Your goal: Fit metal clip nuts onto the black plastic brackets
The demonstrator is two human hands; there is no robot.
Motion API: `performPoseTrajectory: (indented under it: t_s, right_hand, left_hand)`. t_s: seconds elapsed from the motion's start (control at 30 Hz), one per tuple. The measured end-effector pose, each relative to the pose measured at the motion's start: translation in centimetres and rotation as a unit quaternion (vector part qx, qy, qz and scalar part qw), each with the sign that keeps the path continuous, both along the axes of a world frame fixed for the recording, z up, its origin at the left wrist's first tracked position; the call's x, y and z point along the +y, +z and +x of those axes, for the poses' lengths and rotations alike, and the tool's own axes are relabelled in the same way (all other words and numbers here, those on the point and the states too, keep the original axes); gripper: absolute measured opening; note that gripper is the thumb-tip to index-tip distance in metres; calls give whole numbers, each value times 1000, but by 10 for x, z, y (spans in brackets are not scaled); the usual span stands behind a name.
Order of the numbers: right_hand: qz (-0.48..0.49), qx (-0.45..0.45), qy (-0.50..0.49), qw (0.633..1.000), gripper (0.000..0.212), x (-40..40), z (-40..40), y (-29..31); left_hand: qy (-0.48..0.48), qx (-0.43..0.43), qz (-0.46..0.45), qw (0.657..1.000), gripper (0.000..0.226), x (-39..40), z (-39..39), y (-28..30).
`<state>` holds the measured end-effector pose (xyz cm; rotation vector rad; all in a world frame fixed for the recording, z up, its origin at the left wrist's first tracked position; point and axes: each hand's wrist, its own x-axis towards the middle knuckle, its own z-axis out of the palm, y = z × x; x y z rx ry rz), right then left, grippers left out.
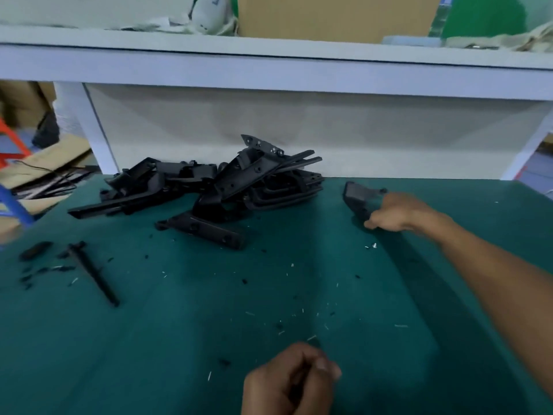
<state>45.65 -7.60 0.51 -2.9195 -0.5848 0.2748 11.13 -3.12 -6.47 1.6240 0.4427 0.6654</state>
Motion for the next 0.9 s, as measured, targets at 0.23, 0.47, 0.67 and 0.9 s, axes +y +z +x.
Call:
performPoseTrajectory:
  t_s: [0.23, 0.47, 0.67, 0.9]
  right_hand:
    - [259, 141, 75, 953, 27, -71, -180, 17]
    - [339, 160, 168, 912, 34, -83, -324, -19]
    - [431, 174, 185, 866, 6, -151, -318, -30]
    - [305, 125, 262, 907, 19, -185, -320, -50]
  left_hand:
    - [-29, -61, -186, 980, 34, 1, -11, 15]
    - [-8, -99, -288, 953, 21, -5, -21, 29]
    - [-68, -58, -405, 910, 12, -1, -28, 34]
    - [-135, -17, -347, 928, 12, 1, -20, 26]
